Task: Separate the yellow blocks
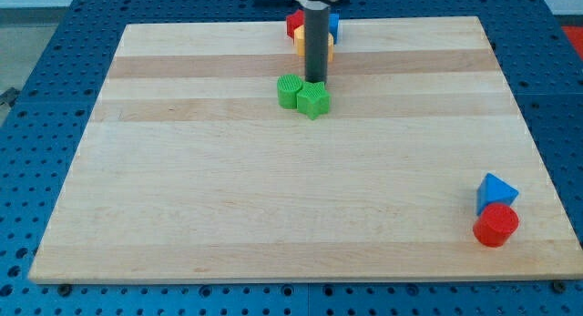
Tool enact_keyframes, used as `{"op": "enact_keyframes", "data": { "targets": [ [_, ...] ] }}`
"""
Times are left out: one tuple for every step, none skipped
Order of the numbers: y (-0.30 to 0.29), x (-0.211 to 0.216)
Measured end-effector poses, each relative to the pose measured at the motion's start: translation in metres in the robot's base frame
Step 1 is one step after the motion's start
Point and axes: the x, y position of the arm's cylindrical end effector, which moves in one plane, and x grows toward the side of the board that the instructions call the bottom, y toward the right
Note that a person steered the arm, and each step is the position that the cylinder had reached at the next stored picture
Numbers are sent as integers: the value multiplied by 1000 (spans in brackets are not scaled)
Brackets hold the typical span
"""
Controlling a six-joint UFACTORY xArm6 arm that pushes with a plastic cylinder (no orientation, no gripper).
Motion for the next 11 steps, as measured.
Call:
{"op": "enact_keyframes", "data": {
  "targets": [
    [64, 0],
    [112, -20],
    [119, -60],
    [111, -90],
    [81, -94],
    [51, -94],
    [24, -94],
    [-1, -89],
    [-33, -78],
    [-67, -67],
    [-82, -59]
  ]
}}
